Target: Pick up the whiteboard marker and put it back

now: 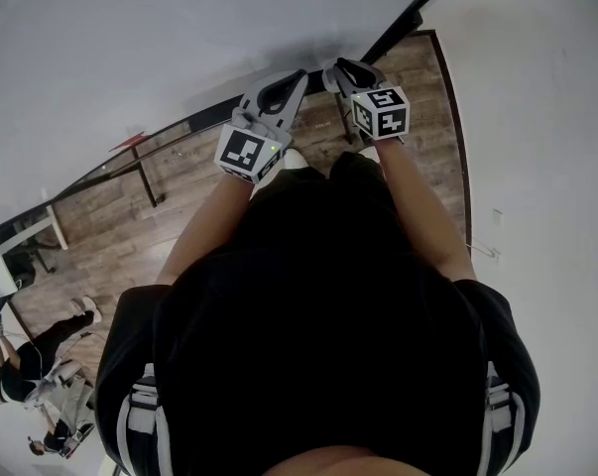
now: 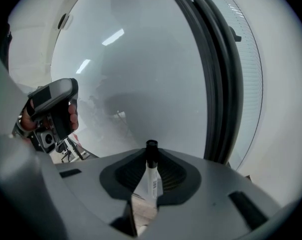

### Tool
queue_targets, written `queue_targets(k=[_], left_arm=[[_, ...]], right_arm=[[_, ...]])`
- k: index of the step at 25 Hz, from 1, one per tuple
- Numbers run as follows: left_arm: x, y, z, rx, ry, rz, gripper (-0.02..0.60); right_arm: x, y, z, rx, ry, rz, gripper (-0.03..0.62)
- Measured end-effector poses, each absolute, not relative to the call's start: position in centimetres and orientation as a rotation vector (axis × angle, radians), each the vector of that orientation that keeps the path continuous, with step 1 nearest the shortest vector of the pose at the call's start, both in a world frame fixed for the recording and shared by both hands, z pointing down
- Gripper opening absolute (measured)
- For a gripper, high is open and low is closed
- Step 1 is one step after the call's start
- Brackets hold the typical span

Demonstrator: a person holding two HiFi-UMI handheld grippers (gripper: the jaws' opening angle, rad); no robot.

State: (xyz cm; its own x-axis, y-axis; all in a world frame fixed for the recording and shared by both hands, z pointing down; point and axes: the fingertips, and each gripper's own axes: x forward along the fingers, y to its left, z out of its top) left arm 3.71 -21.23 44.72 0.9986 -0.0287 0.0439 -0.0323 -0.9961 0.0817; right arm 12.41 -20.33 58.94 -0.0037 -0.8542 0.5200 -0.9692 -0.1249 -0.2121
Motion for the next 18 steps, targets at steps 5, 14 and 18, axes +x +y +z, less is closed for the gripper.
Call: queue_targets(k=[5, 14, 18], left_arm=[[3.7, -21.3, 44.7, 3.056, -0.052, 0.067, 0.004], [3.7, -21.1, 44.8, 3.059, -0.047, 0.068, 0.005], [3.6, -20.8, 44.5, 3.053, -0.045, 0.061, 0.004]], right_arm=[[12.7, -20.0, 58.8, 2.065, -1.926, 0.805, 0.077], [13.3, -19.0, 57.4, 2.116, -1.930, 0.790, 0.080], [13.1, -18.6, 55.5, 2.137, -1.953, 0.749, 0.080]])
